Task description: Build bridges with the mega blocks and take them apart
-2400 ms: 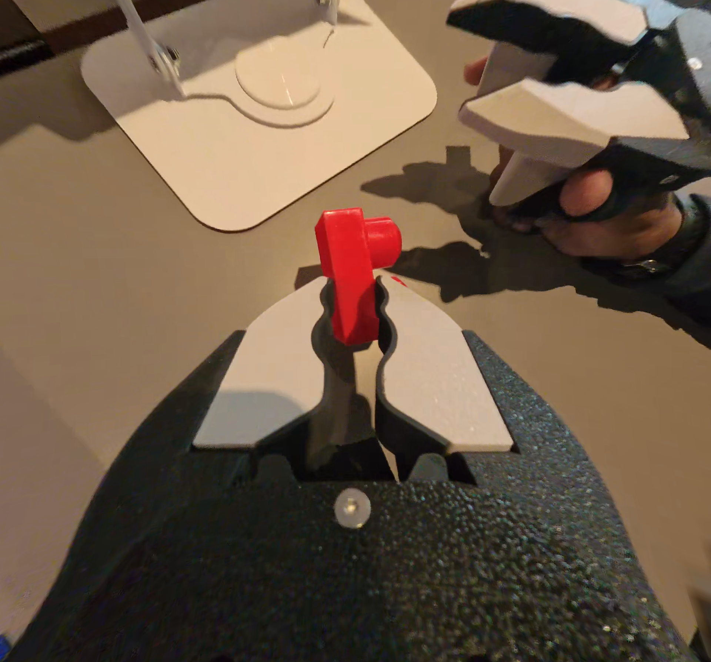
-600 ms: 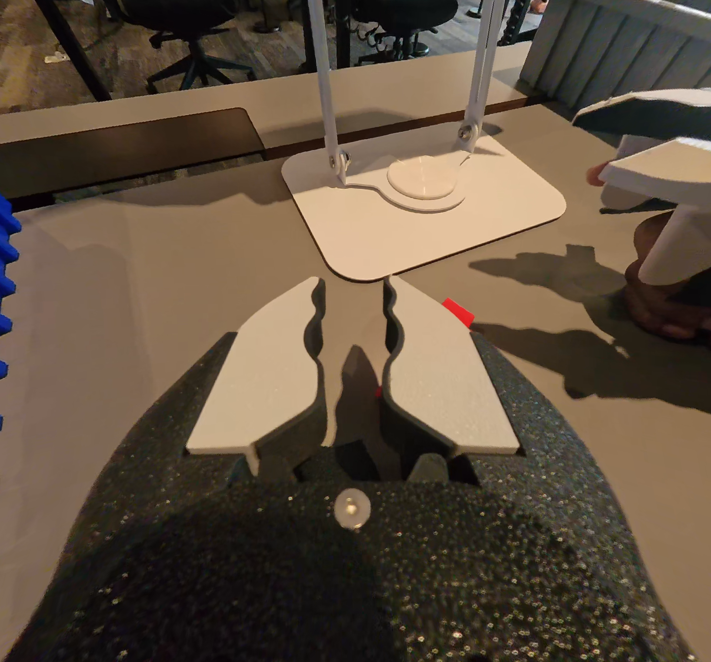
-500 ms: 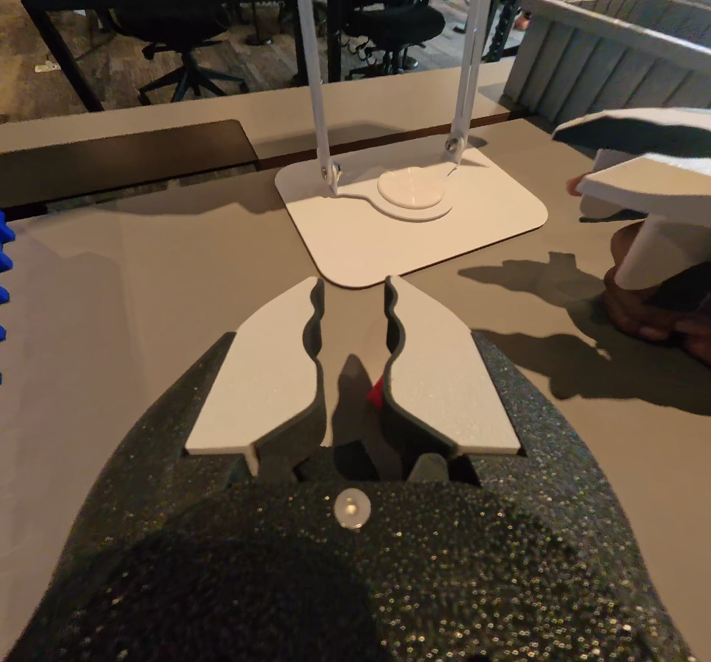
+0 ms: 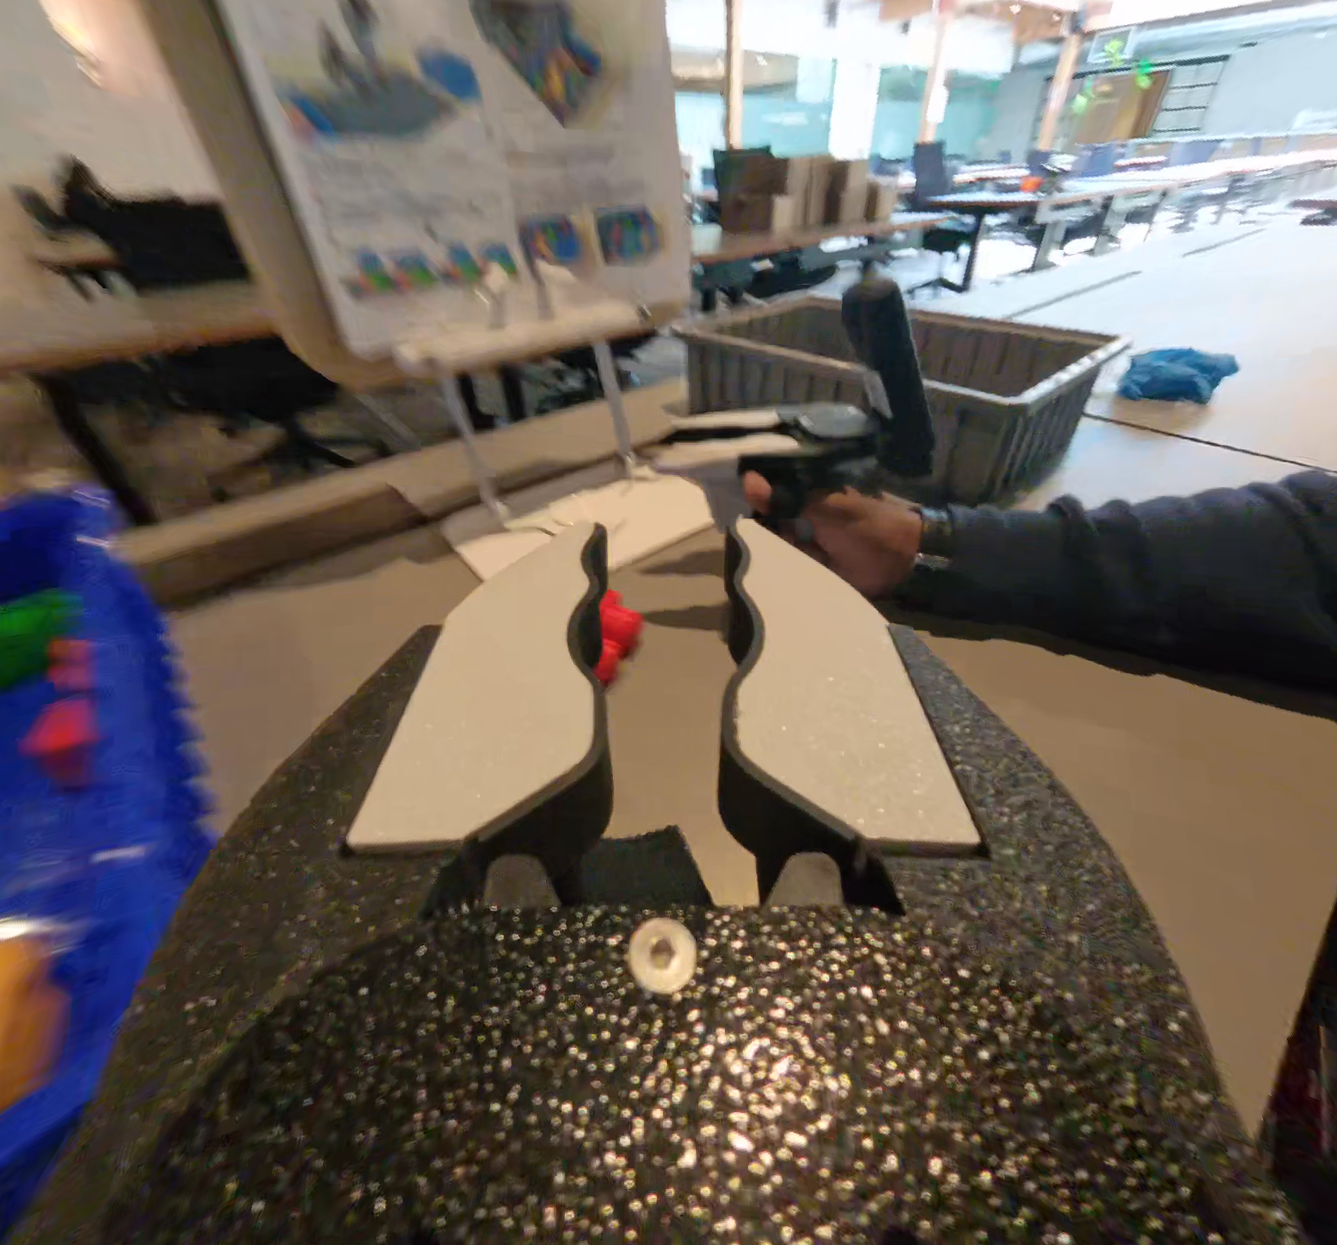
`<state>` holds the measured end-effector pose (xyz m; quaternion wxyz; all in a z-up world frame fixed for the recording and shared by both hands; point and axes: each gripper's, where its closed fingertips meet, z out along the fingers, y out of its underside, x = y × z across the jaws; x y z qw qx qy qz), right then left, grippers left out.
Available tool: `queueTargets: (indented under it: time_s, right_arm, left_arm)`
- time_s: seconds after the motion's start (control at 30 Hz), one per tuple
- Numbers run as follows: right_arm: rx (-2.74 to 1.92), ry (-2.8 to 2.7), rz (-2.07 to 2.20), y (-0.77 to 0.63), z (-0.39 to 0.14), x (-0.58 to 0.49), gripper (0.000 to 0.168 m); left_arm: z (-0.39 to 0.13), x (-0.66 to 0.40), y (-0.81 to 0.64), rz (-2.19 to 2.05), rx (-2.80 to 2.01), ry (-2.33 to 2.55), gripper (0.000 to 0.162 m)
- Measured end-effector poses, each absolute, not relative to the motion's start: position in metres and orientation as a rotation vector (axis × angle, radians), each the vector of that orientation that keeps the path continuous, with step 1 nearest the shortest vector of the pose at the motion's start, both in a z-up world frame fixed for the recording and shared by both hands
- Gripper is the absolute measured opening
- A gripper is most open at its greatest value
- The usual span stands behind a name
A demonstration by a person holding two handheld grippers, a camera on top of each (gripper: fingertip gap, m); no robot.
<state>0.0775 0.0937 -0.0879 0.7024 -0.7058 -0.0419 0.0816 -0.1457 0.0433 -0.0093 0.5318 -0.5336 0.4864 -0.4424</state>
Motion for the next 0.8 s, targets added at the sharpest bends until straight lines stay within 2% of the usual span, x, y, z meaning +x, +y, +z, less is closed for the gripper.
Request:
queueTargets:
  time_s: [0.1, 0.2, 0.3, 0.43, 0.53, 0.63, 0.8]
  right_arm:
    - [-1.573, -0.098, 0.174, 0.094, -0.088, 0.077, 0.047]
    - [-1.577, -0.104, 0.168, 0.094, -0.089, 0.076, 0.047]
    - [-1.577, -0.102, 0.16, 0.094, -0.089, 0.076, 0.047]
    - [-1.564, -0.106, 0.146, 0.092, -0.087, 0.076, 0.046]
    - [-1.558, -0.112, 0.157, 0.091, -0.087, 0.075, 0.046]
    - [-1.554, -0.118, 0.169, 0.089, -0.086, 0.073, 0.046]
    - [-1.565, -0.129, 0.189, 0.09, -0.088, 0.072, 0.046]
  left_arm:
    - [0.05, -0.214, 0.078, -0.819, -1.233, 1.117, 0.022]
    - [0.065, -0.255, 0.148, -0.603, -1.378, 1.2, 0.026]
    - [0.027, -0.252, 0.21, -0.608, -1.69, 1.388, 0.033]
    - [-0.068, -0.239, 0.26, -0.482, -2.1, 1.697, 0.036]
    - [-0.123, -0.245, 0.282, -0.275, -2.269, 1.811, 0.05]
    - [-0.148, -0.248, 0.286, -0.181, -2.322, 1.847, 0.064]
    - [-0.175, -0.254, 0.286, -0.056, -2.356, 1.871, 0.064]
